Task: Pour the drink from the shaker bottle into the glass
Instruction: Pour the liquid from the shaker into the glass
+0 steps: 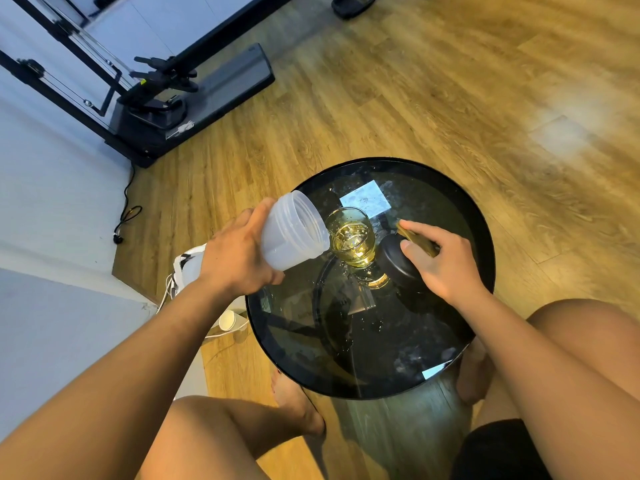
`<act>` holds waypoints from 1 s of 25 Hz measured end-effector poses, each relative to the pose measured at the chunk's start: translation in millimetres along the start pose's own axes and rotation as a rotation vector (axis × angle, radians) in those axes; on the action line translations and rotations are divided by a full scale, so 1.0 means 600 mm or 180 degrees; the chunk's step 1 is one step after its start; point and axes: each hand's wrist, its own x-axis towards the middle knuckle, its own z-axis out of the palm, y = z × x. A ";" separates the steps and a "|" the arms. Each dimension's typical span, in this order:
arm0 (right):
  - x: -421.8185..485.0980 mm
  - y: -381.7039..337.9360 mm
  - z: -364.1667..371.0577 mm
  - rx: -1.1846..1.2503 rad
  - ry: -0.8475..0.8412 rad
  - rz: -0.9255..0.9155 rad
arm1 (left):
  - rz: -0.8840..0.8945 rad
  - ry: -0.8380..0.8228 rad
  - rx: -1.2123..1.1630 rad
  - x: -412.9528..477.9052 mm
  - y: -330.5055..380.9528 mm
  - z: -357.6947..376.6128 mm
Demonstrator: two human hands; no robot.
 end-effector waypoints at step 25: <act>0.000 0.000 -0.001 -0.0015 0.0010 -0.0009 | -0.0016 0.0028 0.0051 0.003 0.001 -0.001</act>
